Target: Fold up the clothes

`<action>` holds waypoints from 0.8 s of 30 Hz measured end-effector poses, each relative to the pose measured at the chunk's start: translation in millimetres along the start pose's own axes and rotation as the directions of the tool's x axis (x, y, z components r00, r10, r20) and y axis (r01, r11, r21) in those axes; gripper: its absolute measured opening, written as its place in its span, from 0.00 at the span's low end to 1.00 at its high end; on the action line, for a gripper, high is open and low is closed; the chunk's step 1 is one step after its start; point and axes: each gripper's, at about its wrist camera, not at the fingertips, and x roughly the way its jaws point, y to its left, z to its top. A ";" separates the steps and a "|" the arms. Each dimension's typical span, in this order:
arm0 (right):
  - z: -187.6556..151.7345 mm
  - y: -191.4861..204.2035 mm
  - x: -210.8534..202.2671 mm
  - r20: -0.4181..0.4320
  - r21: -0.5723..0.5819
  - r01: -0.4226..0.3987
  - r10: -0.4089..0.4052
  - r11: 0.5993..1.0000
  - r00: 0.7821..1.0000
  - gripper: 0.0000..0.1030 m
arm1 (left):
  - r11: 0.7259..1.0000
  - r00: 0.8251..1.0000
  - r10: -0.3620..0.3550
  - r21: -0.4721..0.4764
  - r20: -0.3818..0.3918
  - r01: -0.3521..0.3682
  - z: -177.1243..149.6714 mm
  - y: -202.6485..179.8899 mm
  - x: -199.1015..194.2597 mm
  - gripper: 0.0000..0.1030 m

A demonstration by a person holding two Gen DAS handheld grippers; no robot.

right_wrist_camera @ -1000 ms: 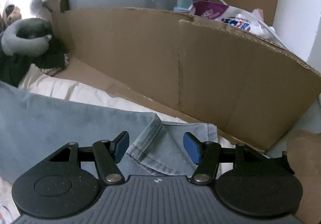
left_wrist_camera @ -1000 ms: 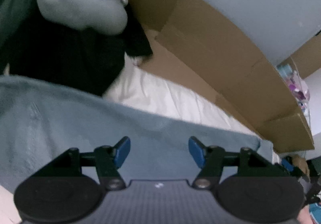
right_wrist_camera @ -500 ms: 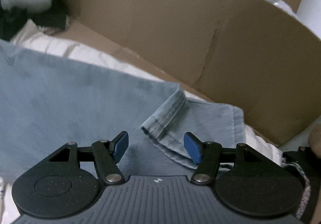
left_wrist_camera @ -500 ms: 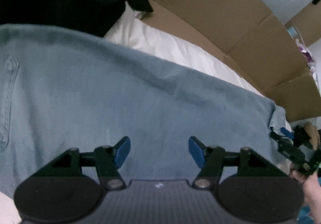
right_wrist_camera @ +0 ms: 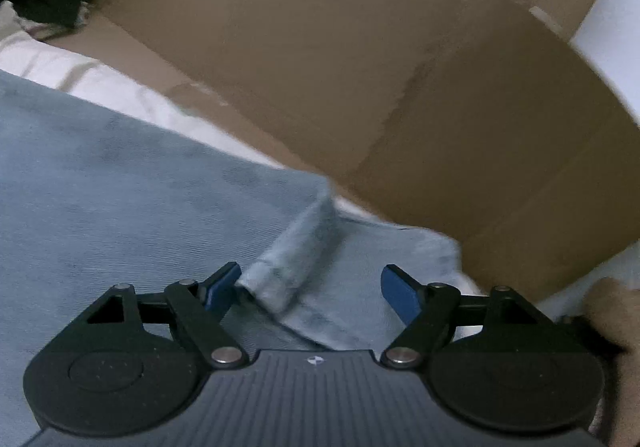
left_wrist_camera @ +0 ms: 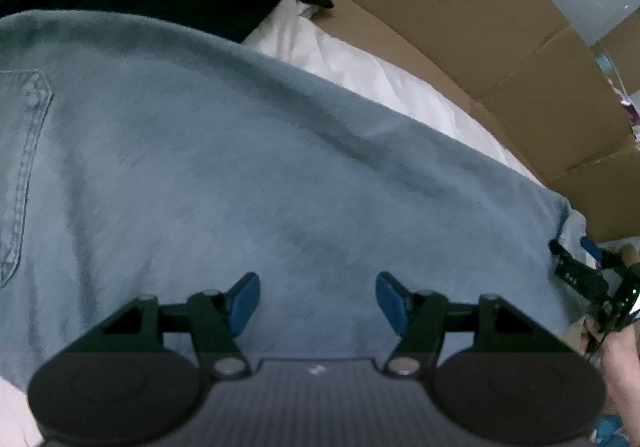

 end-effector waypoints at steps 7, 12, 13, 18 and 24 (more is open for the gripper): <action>-0.9 -27.5 -15.0 0.061 -0.001 0.047 -0.047 0.999 0.997 0.76 | 1.000 1.000 0.004 -0.011 -0.008 -0.004 1.1 1.4 3.5 0.65; 7.9 -54.2 -5.9 0.046 0.045 0.021 -0.024 0.999 0.999 0.54 | 1.000 1.000 -0.004 0.008 -0.022 0.004 2.3 -5.6 9.9 0.65; 9.5 -60.3 -4.9 0.051 0.062 0.005 -0.009 0.998 0.999 0.52 | 1.000 1.000 -0.006 0.009 -0.024 0.006 2.6 -6.6 11.5 0.65; 14.3 -85.0 6.4 0.039 0.135 -0.082 0.077 0.988 0.996 0.52 | 1.000 0.999 -0.005 -0.001 -0.035 0.005 5.8 -9.7 19.5 0.65; 16.4 -94.2 22.6 -0.030 0.165 -0.130 0.137 0.978 0.990 0.45 | 1.000 0.999 0.000 0.011 -0.047 0.001 7.3 -16.2 25.1 0.65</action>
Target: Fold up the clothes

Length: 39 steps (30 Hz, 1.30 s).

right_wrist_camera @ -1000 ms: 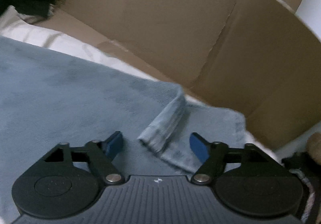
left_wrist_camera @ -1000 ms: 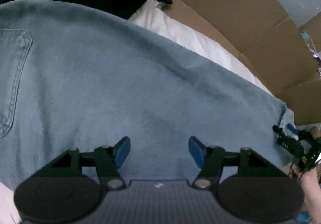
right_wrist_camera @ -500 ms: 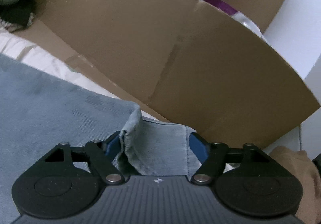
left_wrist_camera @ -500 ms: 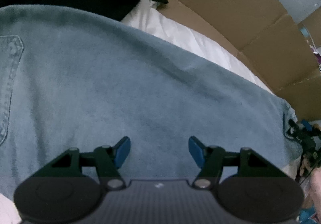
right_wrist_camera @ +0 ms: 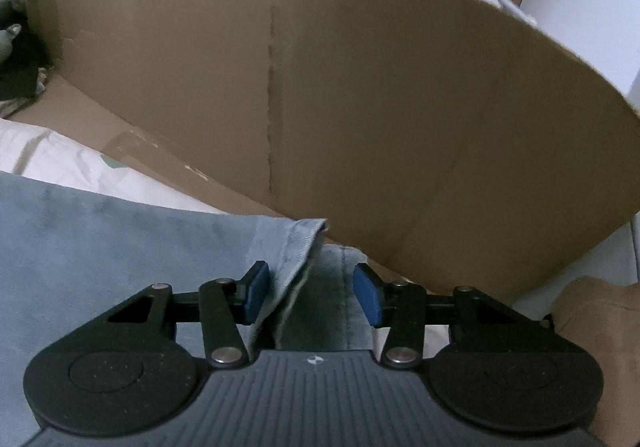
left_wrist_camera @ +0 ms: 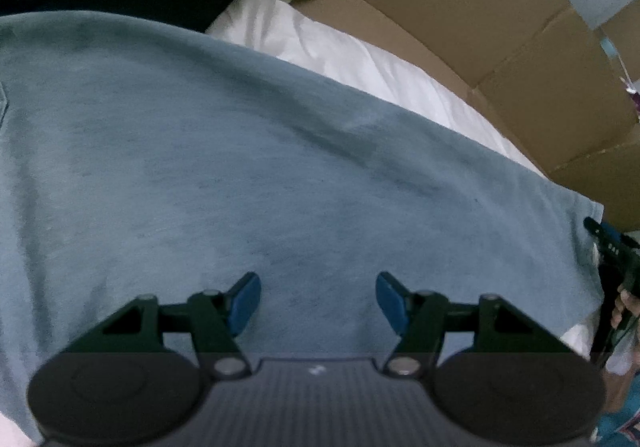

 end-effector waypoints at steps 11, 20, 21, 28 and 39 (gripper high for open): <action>3.7 -24.5 35.4 -0.108 0.141 -0.078 0.094 0.987 0.990 0.15 | 1.000 1.000 0.008 0.025 -0.006 -0.008 2.9 -9.5 5.3 0.65; -4.1 -22.5 41.3 -0.146 0.156 -0.135 0.158 0.979 0.977 0.02 | 1.000 1.000 0.003 0.028 -0.019 -0.003 -3.7 -8.7 6.8 0.65; -3.1 -21.8 39.8 -0.144 0.150 -0.126 0.148 0.981 0.978 0.02 | 1.000 1.000 0.003 0.026 -0.019 -0.002 -4.1 -8.5 6.4 0.65; 3.9 -28.9 30.5 -0.153 0.172 -0.081 0.108 0.982 0.982 0.02 | 0.999 1.000 -0.017 0.031 -0.023 0.017 -4.4 -10.3 3.5 0.65; 4.2 -30.9 36.5 -0.166 0.183 -0.049 0.080 0.982 0.983 0.03 | 0.997 0.999 -0.044 0.062 -0.027 0.045 -2.4 -14.2 3.8 0.65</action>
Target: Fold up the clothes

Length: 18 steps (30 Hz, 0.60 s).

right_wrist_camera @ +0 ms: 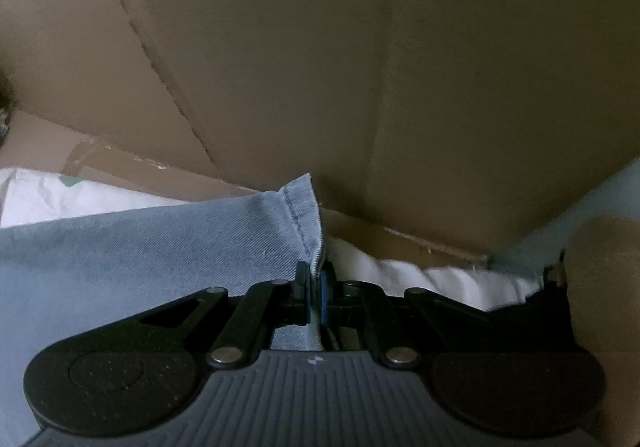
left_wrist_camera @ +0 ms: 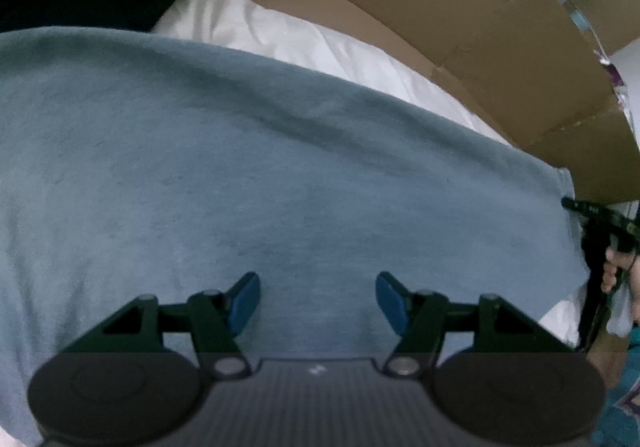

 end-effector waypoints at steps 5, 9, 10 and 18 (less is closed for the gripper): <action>-2.4 6.9 1.7 0.005 -0.037 0.035 -0.035 0.999 0.999 0.11 | 1.000 0.999 0.011 0.002 0.040 -0.011 10.5 3.3 -2.2 0.65; -7.4 14.3 -14.5 0.056 -0.099 0.061 -0.056 0.993 0.997 0.14 | 0.999 0.994 0.035 0.016 0.105 -0.037 29.3 5.3 -8.4 0.65; -8.5 15.1 -18.5 0.070 -0.114 0.055 -0.047 0.992 0.996 0.15 | 0.999 0.991 0.046 0.020 0.125 -0.049 35.1 6.8 -9.3 0.65; -16.4 31.5 -34.3 0.146 -0.140 -0.021 0.041 0.990 0.988 0.29 | 0.990 0.957 0.134 0.001 0.257 -0.139 62.0 23.3 -16.5 0.65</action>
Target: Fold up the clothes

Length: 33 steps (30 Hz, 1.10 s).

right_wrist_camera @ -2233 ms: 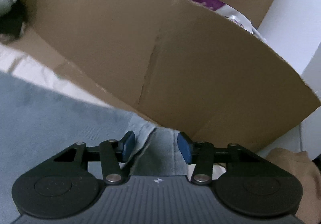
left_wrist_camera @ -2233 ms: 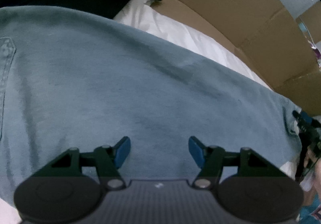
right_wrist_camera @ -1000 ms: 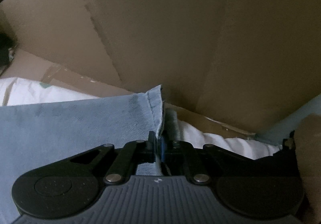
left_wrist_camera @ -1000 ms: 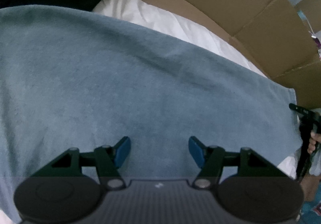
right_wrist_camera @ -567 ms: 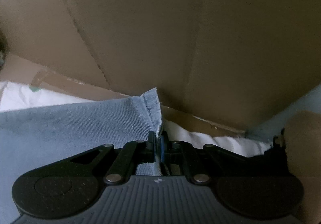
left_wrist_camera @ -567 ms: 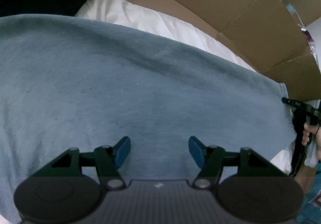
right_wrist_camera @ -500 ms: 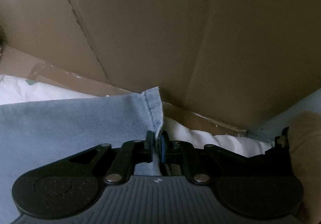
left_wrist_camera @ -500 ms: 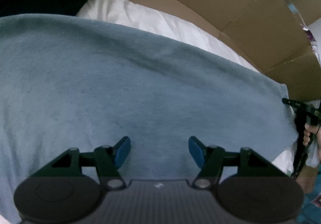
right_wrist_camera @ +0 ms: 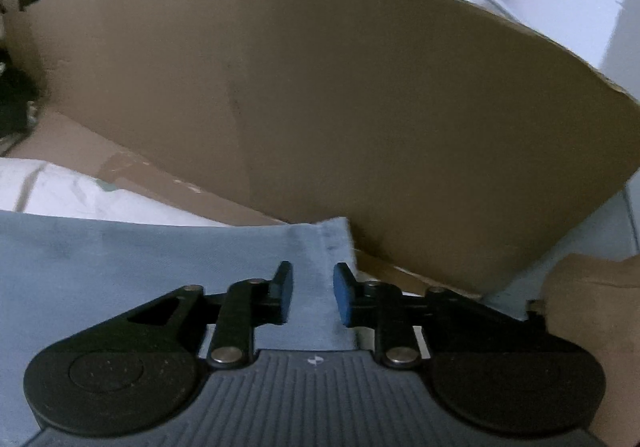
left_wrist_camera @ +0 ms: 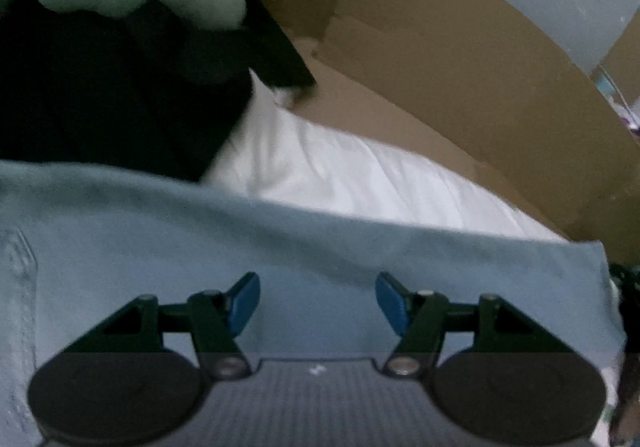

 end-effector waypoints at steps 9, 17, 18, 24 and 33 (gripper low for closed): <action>-13.4 50.7 36.0 -0.082 -0.068 -0.042 0.036 0.997 0.996 0.30 | 0.996 0.995 0.088 -0.007 0.047 -0.088 14.0 20.6 26.6 0.65; -5.0 55.0 52.1 -0.087 -0.074 0.010 -0.017 0.997 0.996 0.44 | 0.992 0.993 0.114 0.058 0.033 -0.116 23.3 6.3 42.3 0.75; -3.9 53.8 52.8 -0.086 -0.069 0.022 -0.028 0.997 0.996 0.44 | 0.992 0.994 0.104 0.065 0.041 -0.107 21.8 4.3 36.2 0.73; -15.6 49.2 32.9 -0.059 -0.041 -0.003 0.001 0.999 0.998 0.44 | 0.990 0.980 0.123 0.056 0.155 -0.133 0.2 16.3 -20.2 0.68; -36.3 53.1 4.2 -0.061 -0.056 -0.076 0.073 0.996 0.995 0.44 | 0.918 0.880 0.397 -0.128 0.260 -0.376 -19.6 98.2 -68.4 0.51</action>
